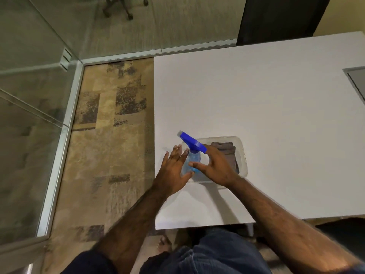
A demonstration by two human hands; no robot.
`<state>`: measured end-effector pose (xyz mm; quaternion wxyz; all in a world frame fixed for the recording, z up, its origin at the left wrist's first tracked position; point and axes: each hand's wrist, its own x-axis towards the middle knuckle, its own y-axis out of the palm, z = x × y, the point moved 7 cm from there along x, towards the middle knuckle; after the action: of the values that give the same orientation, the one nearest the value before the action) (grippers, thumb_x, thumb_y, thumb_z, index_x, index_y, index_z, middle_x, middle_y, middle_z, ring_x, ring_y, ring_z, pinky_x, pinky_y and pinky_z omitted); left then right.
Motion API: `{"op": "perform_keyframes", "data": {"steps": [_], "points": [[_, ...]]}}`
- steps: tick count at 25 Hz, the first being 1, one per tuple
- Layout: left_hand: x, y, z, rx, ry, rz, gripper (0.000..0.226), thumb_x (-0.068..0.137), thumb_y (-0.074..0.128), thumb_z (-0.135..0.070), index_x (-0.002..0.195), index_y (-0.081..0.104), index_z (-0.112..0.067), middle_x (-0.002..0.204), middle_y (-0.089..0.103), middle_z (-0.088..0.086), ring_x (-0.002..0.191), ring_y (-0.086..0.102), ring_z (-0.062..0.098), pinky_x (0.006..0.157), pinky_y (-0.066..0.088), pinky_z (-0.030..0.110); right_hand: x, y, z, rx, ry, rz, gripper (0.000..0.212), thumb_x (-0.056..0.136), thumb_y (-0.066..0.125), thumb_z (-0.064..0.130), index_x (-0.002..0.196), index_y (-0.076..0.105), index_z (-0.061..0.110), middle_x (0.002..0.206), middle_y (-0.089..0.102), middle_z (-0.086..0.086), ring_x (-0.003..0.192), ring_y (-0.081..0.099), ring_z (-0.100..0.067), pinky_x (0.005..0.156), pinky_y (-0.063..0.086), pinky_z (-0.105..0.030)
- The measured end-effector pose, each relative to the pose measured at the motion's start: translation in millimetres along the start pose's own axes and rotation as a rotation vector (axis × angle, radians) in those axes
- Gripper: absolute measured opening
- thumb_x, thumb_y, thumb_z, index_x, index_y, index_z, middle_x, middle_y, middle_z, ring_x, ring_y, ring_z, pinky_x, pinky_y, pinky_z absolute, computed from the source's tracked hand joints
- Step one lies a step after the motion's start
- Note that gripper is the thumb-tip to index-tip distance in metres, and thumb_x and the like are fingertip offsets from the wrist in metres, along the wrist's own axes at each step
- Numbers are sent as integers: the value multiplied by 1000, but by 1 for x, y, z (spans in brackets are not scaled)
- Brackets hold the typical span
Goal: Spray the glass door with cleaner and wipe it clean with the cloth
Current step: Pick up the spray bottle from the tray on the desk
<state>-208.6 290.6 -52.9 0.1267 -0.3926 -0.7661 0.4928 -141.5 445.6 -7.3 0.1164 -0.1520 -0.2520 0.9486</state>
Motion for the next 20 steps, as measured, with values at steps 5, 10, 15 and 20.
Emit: {"op": "perform_keyframes", "data": {"steps": [5,10,15,20], "points": [[0,-13,-8,5,-93,69,96,98,49,-73,170,0,-32,170,-18,-17,159,-19,4,129,-15,35,-6,-14,20,-12,-46,-9,68,94,83,41,152,58,15,144,69,-9,127,62,-25,108,52,-43],[-26,-47,-16,-127,-86,-8,104,92,58,-74,167,-5,-38,180,-7,-9,168,-6,11,137,-4,43,-17,-23,67,-38,-144,-48,73,90,84,47,152,56,22,135,62,7,115,58,-14,81,39,-10],[-74,-87,3,-161,-202,-95,118,78,49,-91,168,-10,-42,181,-1,-13,168,8,16,133,0,42,-29,-3,145,7,-356,-18,68,88,77,65,144,60,31,137,68,9,111,64,-10,80,45,-13],[-158,-135,41,-307,-220,-306,116,77,78,-75,168,17,-38,175,29,-9,161,32,17,131,32,50,-60,58,228,52,-539,86,41,90,78,59,125,57,65,118,65,46,115,63,9,84,50,-2]]}}
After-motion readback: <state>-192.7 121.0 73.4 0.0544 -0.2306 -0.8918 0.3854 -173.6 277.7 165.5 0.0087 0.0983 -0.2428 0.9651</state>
